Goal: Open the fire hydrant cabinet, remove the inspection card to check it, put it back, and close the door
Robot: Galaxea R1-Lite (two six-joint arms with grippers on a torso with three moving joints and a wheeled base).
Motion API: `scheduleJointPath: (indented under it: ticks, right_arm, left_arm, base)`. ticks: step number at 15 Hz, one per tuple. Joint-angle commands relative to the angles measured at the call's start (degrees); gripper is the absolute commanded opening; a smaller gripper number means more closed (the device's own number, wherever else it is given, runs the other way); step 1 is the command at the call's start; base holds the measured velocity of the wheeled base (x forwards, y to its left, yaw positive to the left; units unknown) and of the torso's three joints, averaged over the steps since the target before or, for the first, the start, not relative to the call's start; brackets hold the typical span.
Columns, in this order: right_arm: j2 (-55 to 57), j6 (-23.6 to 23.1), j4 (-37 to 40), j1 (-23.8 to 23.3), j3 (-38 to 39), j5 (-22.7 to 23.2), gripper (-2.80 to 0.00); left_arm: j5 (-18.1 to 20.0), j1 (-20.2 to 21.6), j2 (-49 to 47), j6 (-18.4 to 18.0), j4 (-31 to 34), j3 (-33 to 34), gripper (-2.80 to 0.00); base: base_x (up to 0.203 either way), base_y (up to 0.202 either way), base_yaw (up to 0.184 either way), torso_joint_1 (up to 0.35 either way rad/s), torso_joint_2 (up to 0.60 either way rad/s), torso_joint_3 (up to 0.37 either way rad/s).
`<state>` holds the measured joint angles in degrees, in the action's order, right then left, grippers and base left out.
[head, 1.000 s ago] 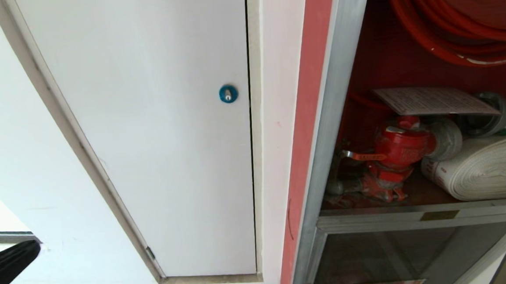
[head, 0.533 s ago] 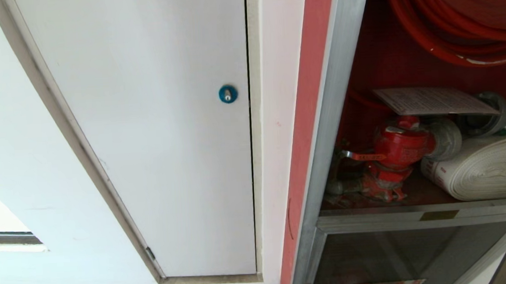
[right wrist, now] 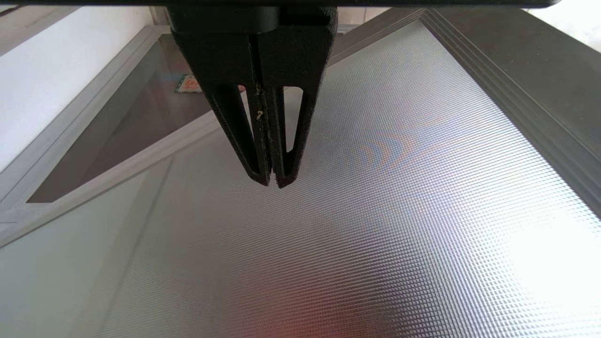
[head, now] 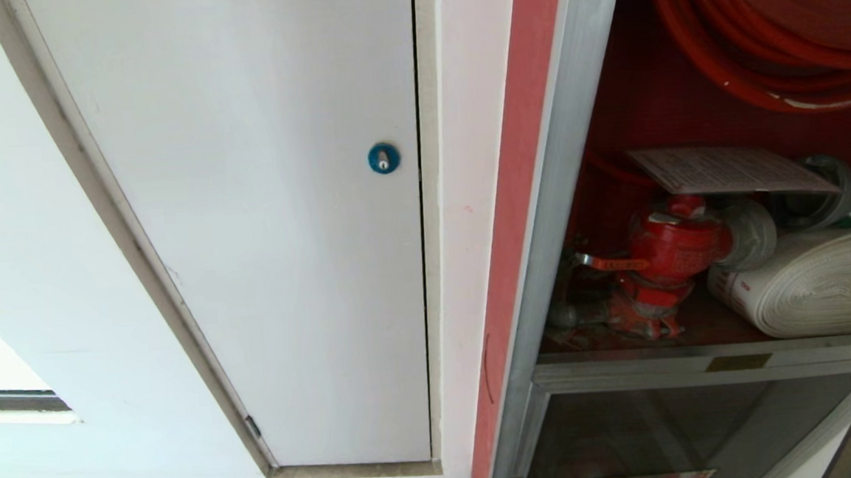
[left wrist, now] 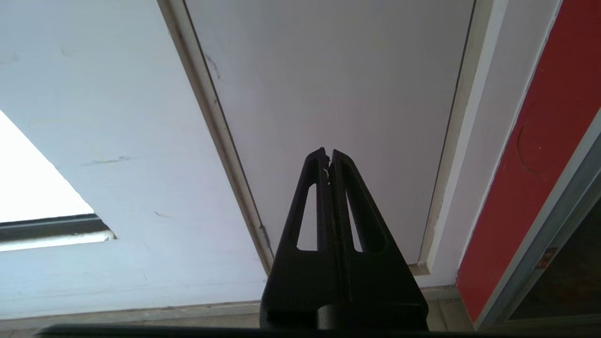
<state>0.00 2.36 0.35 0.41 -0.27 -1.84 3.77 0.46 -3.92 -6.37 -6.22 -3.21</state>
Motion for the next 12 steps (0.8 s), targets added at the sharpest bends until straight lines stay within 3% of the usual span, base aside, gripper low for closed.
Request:
scheduleJointPath:
  ticks: [1, 5, 7, 12]
  right_arm:
    - [0.09, 0.01, 0.0, 0.02, 0.0, 0.0, -2.8]
    - [0.09, 0.01, 0.0, 0.02, 0.0, -0.06, -2.8]
    - [0.09, 0.01, 0.0, 0.02, 0.0, 0.0, -2.8]
    - [0.09, 0.01, 0.0, 0.02, 0.0, 0.0, -2.8]
  left_arm:
    - [-0.18, -0.02, 3.85, 0.07, 0.36, 3.1, -2.8]
    - [-0.77, 0.0, 3.92, 1.55, 6.35, 3.21, -2.8]
    - [-1.48, -0.02, 3.92, 3.37, 6.66, 3.21, -2.8]
    - [-1.57, -0.02, 3.88, 3.74, 6.66, 3.21, -2.8]
  base:
    - [0.0, 0.0, 0.0, 0.0, 0.0, 0.0]
    - [0.0, 0.0, 0.0, 0.0, 0.0, 0.0]
    - [0.0, 0.0, 0.0, 0.0, 0.0, 0.0]
    - [0.0, 0.0, 0.0, 0.0, 0.0, 0.0]
